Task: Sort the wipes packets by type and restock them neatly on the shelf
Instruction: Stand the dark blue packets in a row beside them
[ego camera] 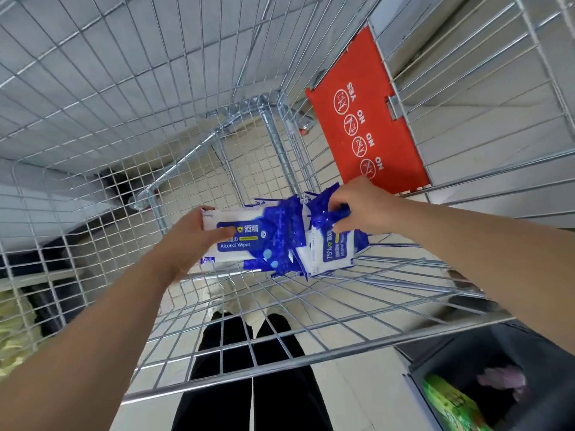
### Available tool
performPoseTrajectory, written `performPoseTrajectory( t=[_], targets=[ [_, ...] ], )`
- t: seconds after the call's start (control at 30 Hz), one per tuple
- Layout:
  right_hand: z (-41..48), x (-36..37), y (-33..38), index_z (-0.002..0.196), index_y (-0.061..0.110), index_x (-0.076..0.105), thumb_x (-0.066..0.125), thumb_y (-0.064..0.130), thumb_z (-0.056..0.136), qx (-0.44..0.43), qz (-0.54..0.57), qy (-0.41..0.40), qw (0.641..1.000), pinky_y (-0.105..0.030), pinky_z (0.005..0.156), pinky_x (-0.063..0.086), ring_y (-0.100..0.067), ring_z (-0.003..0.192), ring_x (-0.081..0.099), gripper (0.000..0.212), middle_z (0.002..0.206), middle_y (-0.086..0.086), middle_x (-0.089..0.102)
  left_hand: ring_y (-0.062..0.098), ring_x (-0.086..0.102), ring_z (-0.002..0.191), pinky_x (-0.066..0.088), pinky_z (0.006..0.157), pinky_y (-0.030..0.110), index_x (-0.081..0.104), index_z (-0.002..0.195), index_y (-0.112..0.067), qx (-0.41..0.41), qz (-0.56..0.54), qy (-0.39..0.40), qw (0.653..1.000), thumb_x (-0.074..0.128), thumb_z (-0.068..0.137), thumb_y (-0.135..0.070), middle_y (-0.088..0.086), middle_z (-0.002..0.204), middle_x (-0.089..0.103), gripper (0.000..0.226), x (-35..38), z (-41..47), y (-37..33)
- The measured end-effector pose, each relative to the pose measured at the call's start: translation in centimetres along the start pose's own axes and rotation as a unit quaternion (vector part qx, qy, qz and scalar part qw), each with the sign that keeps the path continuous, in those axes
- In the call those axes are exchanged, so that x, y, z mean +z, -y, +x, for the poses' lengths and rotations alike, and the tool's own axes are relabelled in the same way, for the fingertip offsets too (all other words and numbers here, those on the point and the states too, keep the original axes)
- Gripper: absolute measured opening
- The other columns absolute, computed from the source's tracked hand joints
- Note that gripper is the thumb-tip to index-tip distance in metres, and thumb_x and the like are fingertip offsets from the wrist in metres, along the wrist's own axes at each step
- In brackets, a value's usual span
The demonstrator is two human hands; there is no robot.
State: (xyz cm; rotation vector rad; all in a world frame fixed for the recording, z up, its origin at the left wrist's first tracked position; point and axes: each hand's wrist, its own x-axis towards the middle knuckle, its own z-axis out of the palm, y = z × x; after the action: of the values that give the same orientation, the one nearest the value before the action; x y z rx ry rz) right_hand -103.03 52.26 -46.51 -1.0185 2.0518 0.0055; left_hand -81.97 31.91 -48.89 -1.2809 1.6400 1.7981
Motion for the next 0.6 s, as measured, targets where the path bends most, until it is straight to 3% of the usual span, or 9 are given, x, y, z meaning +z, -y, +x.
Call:
performPoseTrajectory(
  t=[0.1, 0.17, 0.33, 0.47, 0.6],
  targets=[
    [0.0, 0.6, 0.6, 0.117, 0.010, 0.057, 0.072, 0.022, 0.081, 0.017, -0.007, 0.058, 0.998, -0.032, 0.081, 0.045, -0.022, 0.100, 0.054, 0.041, 0.115, -0.007, 0.060, 0.024, 0.067, 0.082, 0.054, 0.071, 0.035, 0.053, 0.102, -0.019, -0.012, -0.004, 0.011, 1.000, 0.065, 0.087, -0.006, 0.010, 0.097, 0.068, 0.023, -0.5, -0.1, 0.1],
    [-0.1, 0.9, 0.8, 0.124, 0.011, 0.051, 0.074, 0.021, 0.080, 0.030, -0.016, 0.080, 0.996, -0.035, 0.086, 0.046, -0.024, 0.104, 0.053, 0.051, 0.120, -0.006, 0.057, 0.026, 0.068, 0.084, 0.056, 0.075, 0.041, 0.053, 0.107, -0.016, -0.021, 0.014, 0.026, 0.999, 0.067, 0.086, -0.006, 0.010, 0.095, 0.070, 0.027, -0.5, 0.0, 0.4],
    [-0.6, 0.6, 1.2, 0.125, 0.009, 0.050, 0.073, 0.021, 0.081, 0.042, -0.005, 0.096, 0.994, -0.030, 0.076, 0.040, -0.020, 0.093, 0.049, 0.052, 0.115, -0.008, 0.056, 0.031, 0.068, 0.094, 0.053, 0.089, 0.049, 0.054, 0.104, -0.019, -0.022, 0.015, 0.031, 0.999, 0.068, 0.085, -0.008, 0.011, 0.099, 0.070, 0.026, -0.7, 0.0, 0.8],
    [-1.0, -1.2, 2.3, 0.100, 0.009, 0.055, 0.072, 0.017, 0.080, 0.043, 0.052, 0.031, 0.997, -0.029, 0.063, 0.038, -0.020, 0.083, 0.054, 0.028, 0.096, -0.006, 0.058, 0.030, 0.068, 0.097, 0.052, 0.090, 0.052, 0.054, 0.106, -0.021, 0.005, 0.015, 0.019, 1.000, 0.069, 0.086, -0.012, 0.007, 0.100, 0.071, 0.027, -2.0, -0.8, 0.1],
    [-2.3, -4.0, 5.4, 0.098, 0.007, 0.052, 0.067, 0.014, 0.083, 0.052, 0.068, -0.104, 0.991, -0.031, 0.062, 0.036, -0.023, 0.080, 0.054, 0.023, 0.089, -0.006, 0.056, 0.028, 0.069, 0.097, 0.051, 0.092, 0.054, 0.053, 0.106, -0.024, 0.041, -0.013, -0.006, 0.999, 0.070, 0.085, -0.013, 0.007, 0.102, 0.071, 0.030, -4.3, -3.3, -2.3]
  ],
)
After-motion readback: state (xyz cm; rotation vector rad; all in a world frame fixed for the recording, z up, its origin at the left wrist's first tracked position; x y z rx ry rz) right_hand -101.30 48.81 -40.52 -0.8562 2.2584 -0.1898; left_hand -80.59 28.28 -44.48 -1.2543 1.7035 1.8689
